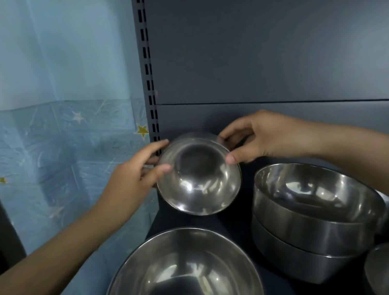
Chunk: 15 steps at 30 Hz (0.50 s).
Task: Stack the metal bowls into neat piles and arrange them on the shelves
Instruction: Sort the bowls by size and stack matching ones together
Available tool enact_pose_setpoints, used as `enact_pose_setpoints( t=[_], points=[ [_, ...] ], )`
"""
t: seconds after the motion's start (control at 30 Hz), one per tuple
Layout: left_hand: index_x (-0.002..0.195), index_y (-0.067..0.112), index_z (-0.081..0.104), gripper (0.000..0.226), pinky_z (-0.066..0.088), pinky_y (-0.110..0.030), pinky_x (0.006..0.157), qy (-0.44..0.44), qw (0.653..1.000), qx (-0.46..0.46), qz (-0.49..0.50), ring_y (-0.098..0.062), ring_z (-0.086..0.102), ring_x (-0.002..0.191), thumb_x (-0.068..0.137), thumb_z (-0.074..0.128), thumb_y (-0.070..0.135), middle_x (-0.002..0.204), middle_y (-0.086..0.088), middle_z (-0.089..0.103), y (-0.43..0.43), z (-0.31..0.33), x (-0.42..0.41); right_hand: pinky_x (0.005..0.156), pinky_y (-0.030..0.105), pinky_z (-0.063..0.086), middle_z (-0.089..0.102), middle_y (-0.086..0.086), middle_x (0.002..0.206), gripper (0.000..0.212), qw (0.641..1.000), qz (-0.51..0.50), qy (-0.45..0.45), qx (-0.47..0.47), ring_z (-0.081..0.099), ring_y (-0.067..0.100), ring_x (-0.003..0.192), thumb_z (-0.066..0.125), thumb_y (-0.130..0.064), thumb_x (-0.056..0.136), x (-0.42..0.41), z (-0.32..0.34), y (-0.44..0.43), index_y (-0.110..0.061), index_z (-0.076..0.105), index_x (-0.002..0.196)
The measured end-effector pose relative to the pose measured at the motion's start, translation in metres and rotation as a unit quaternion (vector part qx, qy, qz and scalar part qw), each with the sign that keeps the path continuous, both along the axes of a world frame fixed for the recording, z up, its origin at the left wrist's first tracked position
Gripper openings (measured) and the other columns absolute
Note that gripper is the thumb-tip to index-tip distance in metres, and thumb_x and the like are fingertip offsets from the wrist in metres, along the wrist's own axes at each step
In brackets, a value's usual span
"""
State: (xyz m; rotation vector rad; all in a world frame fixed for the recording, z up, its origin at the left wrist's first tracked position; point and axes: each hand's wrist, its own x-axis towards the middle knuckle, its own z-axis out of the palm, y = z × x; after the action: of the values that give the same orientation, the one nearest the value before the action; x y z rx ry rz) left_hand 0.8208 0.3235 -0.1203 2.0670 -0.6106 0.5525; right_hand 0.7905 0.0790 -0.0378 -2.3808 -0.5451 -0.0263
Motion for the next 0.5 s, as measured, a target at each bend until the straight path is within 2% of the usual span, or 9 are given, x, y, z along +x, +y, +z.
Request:
enact_pose_setpoints(
  t=[0.07, 0.1, 0.17, 0.23, 0.33, 0.4, 0.5],
  points=[
    [0.109, 0.052, 0.048, 0.040, 0.049, -0.019, 0.081, 0.008, 0.998, -0.053, -0.018, -0.001, 0.063, 0.079, 0.078, 0.070, 0.038, 0.106, 0.001, 0.064, 0.003, 0.017, -0.007, 0.082, 0.032, 0.056, 0.069, 0.010, 0.102, 0.027, 0.997, -0.010, -0.004, 0.076, 0.063, 0.013, 0.082, 0.074, -0.009, 0.077, -0.006, 0.009, 0.002, -0.015, 0.065, 0.102],
    [0.106, 0.051, 0.048, 0.042, 0.048, -0.021, 0.082, 0.010, 0.996, -0.081, -0.032, -0.001, 0.064, 0.081, 0.074, 0.073, 0.039, 0.104, 0.003, 0.065, 0.002, 0.027, -0.012, 0.082, 0.031, 0.056, 0.069, 0.012, 0.104, 0.029, 0.994, -0.020, -0.020, 0.104, 0.063, 0.014, 0.085, 0.072, -0.008, 0.079, -0.010, 0.014, 0.001, -0.011, 0.064, 0.106],
    [0.104, 0.044, 0.052, 0.042, 0.047, -0.014, 0.078, 0.000, 0.990, -0.126, -0.060, 0.005, 0.065, 0.082, 0.070, 0.075, 0.032, 0.096, 0.014, 0.068, -0.002, 0.048, -0.023, 0.079, 0.028, 0.058, 0.070, 0.011, 0.100, 0.030, 0.985, -0.033, -0.058, 0.159, 0.066, 0.013, 0.083, 0.069, -0.009, 0.081, -0.019, 0.025, -0.003, -0.006, 0.063, 0.110],
    [0.100, 0.039, 0.055, 0.033, 0.048, -0.008, 0.075, -0.017, 0.986, -0.149, -0.079, 0.010, 0.064, 0.081, 0.072, 0.067, 0.026, 0.083, 0.023, 0.070, -0.011, 0.068, -0.034, 0.067, 0.020, 0.059, 0.072, 0.001, 0.082, 0.018, 0.971, -0.046, -0.091, 0.218, 0.067, 0.005, 0.069, 0.067, -0.010, 0.083, -0.029, 0.035, -0.011, -0.006, 0.065, 0.101],
    [0.100, 0.036, 0.060, 0.027, 0.051, -0.015, 0.084, -0.028, 0.985, -0.148, -0.084, 0.004, 0.066, 0.087, 0.081, 0.066, 0.019, 0.088, 0.020, 0.071, -0.029, 0.089, -0.047, 0.059, 0.014, 0.054, 0.070, -0.008, 0.064, 0.002, 0.957, -0.070, -0.123, 0.254, 0.066, 0.002, 0.060, 0.065, -0.016, 0.085, -0.048, 0.049, -0.029, -0.015, 0.067, 0.085],
    [0.097, 0.034, 0.063, 0.021, 0.054, -0.017, 0.077, -0.029, 0.985, -0.146, -0.086, 0.002, 0.066, 0.083, 0.085, 0.063, 0.016, 0.086, 0.018, 0.071, -0.046, 0.099, -0.055, 0.057, 0.014, 0.053, 0.069, -0.006, 0.062, 0.010, 0.955, -0.087, -0.123, 0.256, 0.066, 0.003, 0.058, 0.062, -0.021, 0.087, -0.063, 0.053, -0.042, -0.013, 0.068, 0.085],
    [0.084, 0.031, 0.066, 0.016, 0.052, -0.011, 0.059, 0.009, 0.983, -0.163, -0.084, 0.004, 0.065, 0.066, 0.088, 0.061, 0.017, 0.074, 0.015, 0.069, -0.074, 0.109, -0.065, 0.048, 0.015, 0.050, 0.066, 0.001, 0.058, 0.023, 0.946, -0.148, -0.100, 0.270, 0.063, 0.007, 0.049, 0.062, -0.027, 0.088, -0.080, 0.052, -0.062, -0.007, 0.068, 0.082]
  ],
)
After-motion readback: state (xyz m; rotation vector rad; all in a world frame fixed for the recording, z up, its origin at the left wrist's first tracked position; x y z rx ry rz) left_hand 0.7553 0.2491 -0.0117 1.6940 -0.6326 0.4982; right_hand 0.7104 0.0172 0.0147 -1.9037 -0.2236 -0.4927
